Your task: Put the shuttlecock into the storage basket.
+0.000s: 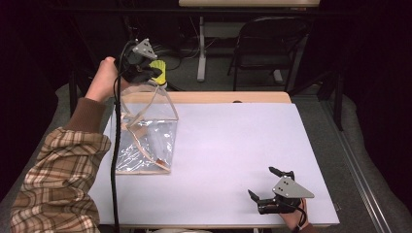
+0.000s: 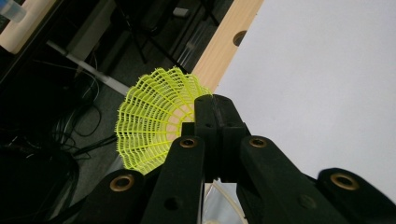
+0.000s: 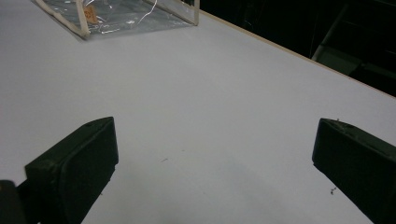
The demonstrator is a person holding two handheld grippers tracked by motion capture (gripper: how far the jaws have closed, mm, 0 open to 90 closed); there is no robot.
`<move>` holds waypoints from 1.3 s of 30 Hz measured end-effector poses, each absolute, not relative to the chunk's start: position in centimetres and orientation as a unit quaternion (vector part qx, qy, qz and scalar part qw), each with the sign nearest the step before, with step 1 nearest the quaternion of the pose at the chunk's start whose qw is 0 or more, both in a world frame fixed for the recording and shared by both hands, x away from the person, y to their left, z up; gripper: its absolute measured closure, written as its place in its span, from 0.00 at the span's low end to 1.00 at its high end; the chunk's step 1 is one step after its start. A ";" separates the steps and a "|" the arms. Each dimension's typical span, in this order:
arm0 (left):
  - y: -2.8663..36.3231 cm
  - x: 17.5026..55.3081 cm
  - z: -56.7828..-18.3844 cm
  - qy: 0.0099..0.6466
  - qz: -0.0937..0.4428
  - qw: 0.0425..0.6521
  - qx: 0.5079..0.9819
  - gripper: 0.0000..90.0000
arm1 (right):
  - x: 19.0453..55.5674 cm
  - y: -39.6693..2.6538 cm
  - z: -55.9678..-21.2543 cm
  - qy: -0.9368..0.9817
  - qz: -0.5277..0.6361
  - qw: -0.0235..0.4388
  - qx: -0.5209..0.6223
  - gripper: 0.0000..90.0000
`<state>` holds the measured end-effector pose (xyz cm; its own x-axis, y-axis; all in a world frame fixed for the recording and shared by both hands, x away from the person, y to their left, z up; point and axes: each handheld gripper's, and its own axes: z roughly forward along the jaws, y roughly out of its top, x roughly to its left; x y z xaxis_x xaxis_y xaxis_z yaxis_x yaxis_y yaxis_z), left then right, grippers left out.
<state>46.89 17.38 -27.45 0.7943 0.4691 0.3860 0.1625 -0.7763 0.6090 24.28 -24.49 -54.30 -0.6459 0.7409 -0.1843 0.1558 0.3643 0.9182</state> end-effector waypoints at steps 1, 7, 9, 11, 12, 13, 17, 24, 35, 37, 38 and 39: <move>17.5 46.9 -27.4 0.176 0.272 0.286 0.902 1.00 | 24.3 -24.5 -54.3 0.768 0.483 0.303 0.292 0.00; 17.9 46.9 -27.2 0.180 0.278 0.287 0.899 1.00 | 24.3 -24.5 -54.3 0.769 0.482 0.303 0.292 0.00; 18.1 46.9 -27.1 0.183 0.280 0.280 0.900 1.00 | 24.3 -24.5 -54.3 0.769 0.482 0.302 0.292 0.00; 18.2 46.9 -27.1 0.186 0.283 0.280 0.899 1.00 | 24.3 -24.5 -54.3 0.769 0.482 0.303 0.292 0.00; 18.4 46.9 -27.1 0.187 0.285 0.281 0.897 1.00 | 24.3 -24.5 -54.3 0.769 0.482 0.303 0.292 0.00; 18.5 46.9 -27.0 0.188 0.285 0.280 0.897 1.00 | 24.2 -24.5 -54.3 0.769 0.482 0.303 0.292 0.00; 19.0 46.9 -26.9 0.195 0.291 0.280 0.894 1.00 | 24.3 -24.5 -54.3 0.769 0.482 0.302 0.291 0.00; 19.7 46.9 -26.8 0.201 0.296 0.279 0.891 1.00 | 24.3 -24.5 -54.3 0.769 0.482 0.301 0.292 0.00; 20.9 46.9 -26.7 0.218 0.305 0.276 0.885 1.00 | 24.3 -24.4 -54.4 0.771 0.480 0.296 0.295 0.00; 21.1 46.9 -26.7 0.219 0.306 0.274 0.885 1.00 | 24.3 -24.4 -54.4 0.772 0.479 0.296 0.295 0.00; 21.2 46.9 -26.7 0.222 0.306 0.275 0.884 1.00 | 24.3 -24.4 -54.4 0.772 0.479 0.296 0.295 0.00; 21.4 47.0 -26.7 0.223 0.307 0.274 0.884 1.00 | 24.3 -24.4 -54.4 0.772 0.479 0.296 0.295 0.00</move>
